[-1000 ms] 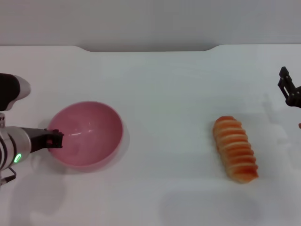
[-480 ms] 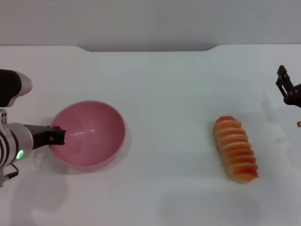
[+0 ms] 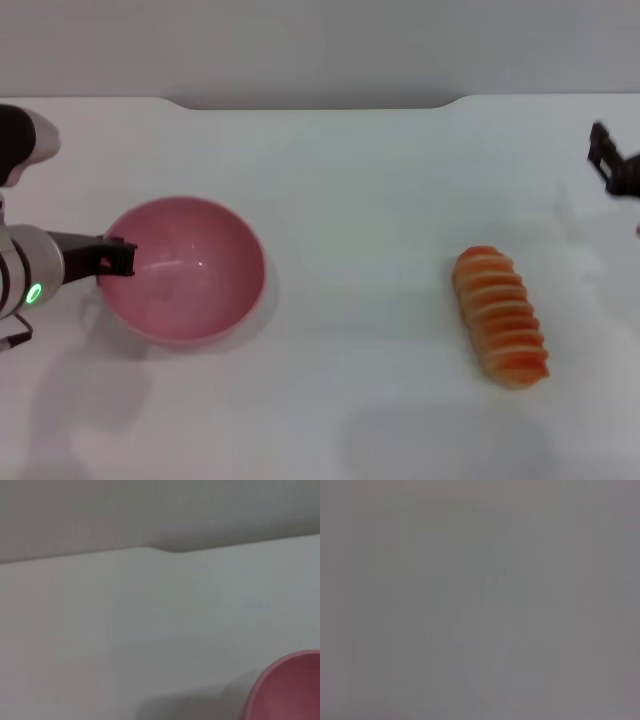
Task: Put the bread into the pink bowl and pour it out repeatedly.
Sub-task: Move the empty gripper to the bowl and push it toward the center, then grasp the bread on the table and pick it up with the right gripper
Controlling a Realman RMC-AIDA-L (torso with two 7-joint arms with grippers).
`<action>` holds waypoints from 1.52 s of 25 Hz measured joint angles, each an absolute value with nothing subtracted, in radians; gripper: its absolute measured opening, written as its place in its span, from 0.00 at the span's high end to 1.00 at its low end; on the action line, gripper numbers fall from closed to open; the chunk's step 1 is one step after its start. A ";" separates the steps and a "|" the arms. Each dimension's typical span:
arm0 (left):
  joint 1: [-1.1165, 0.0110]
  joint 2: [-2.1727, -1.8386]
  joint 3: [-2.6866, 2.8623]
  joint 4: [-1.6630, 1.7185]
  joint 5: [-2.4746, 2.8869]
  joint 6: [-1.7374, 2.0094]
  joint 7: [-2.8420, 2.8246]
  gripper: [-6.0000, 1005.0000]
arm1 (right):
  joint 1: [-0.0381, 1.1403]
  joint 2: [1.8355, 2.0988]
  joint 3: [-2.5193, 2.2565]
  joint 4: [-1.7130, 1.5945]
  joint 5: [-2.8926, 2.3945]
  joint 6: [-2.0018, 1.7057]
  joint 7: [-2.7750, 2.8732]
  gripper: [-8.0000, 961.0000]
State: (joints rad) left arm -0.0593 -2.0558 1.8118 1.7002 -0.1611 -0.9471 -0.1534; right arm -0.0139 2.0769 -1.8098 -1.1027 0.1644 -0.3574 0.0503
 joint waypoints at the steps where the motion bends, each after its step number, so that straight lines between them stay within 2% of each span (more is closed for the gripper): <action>1: -0.062 -2.056 1.809 1.706 -0.161 -0.949 -0.150 0.94 | -0.023 2.077 -1.797 -1.165 0.148 -0.283 0.050 0.37; 4: -0.070 -2.056 1.807 1.710 -0.162 -0.950 -0.144 0.94 | -0.023 2.075 -1.753 -1.348 0.134 -0.010 0.050 0.37; 8: -0.086 -2.056 1.803 1.711 -0.162 -0.946 -0.143 0.94 | 0.041 2.069 -1.703 -1.535 0.096 0.367 0.050 0.37; 12: -0.110 -2.055 1.799 1.711 -0.163 -0.948 -0.142 0.94 | 0.179 2.069 -1.653 -1.613 0.063 0.748 0.047 0.37; 16: -0.131 -2.056 1.787 1.711 -0.168 -0.973 -0.125 0.94 | 0.287 2.073 -1.654 -1.596 0.102 0.948 0.005 0.37; 38: -0.145 -2.057 1.785 1.702 -0.176 -0.968 -0.116 0.94 | 0.286 2.077 -1.942 -1.533 0.131 1.004 0.166 0.37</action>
